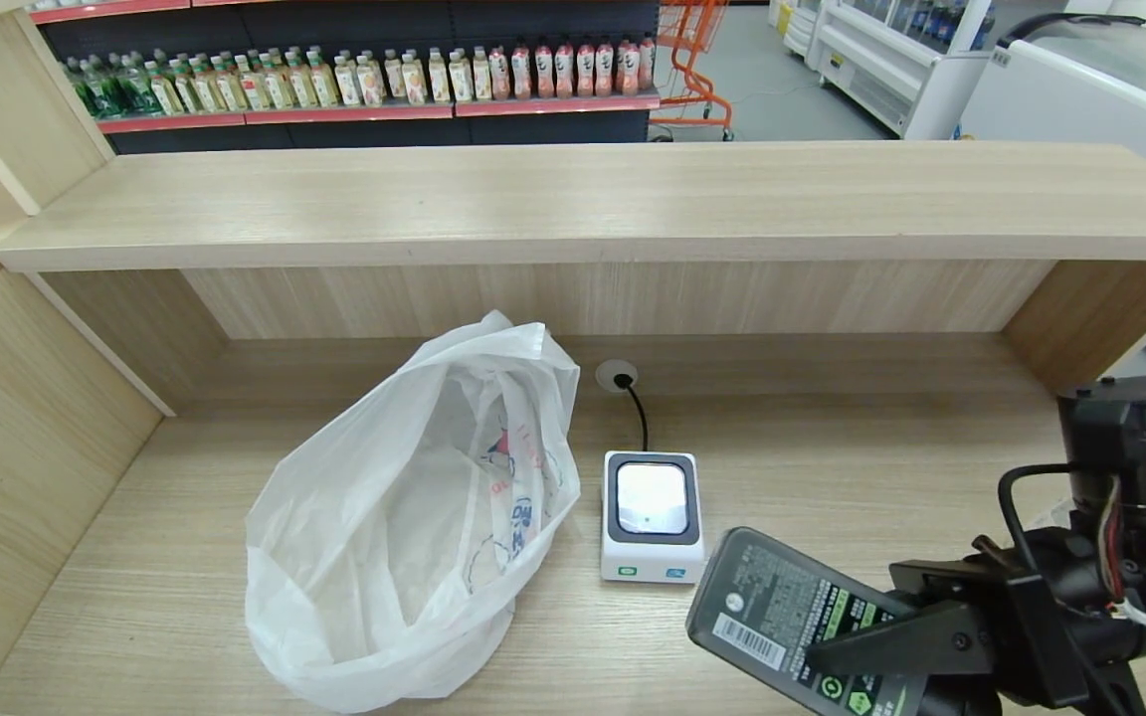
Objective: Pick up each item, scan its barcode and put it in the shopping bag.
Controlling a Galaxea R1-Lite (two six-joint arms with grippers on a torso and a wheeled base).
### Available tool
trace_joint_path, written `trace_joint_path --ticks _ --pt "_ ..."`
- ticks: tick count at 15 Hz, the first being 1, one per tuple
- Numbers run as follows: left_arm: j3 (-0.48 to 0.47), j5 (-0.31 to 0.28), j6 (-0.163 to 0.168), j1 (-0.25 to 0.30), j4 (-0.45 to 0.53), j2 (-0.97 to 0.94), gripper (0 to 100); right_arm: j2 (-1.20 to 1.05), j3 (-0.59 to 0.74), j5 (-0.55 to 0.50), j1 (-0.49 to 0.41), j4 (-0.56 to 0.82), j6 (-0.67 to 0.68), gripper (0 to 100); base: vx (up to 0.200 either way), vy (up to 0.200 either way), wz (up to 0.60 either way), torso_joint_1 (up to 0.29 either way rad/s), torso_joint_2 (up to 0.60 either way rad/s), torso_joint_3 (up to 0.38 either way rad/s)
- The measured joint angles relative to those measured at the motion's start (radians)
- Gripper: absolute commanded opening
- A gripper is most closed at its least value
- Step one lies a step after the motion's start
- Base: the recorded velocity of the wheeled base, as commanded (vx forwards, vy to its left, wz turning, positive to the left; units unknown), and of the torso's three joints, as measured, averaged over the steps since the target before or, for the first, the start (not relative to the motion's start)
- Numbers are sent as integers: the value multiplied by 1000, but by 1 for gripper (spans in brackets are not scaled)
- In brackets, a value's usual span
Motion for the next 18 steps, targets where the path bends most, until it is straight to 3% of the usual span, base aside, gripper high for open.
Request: trace_joint_path --ticks 5,11,18 --pt "0 0 0 0 0 0 100 76 -34 1 79 -55 4 0 0 0 0 0 0 0" --pt "0 0 0 0 0 0 100 157 -143 1 89 -56 14 0 0 0 0 0 0 0" --pt "0 0 0 0 0 0 100 183 -155 16 87 -53 18 0 0 0 0 0 0 0"
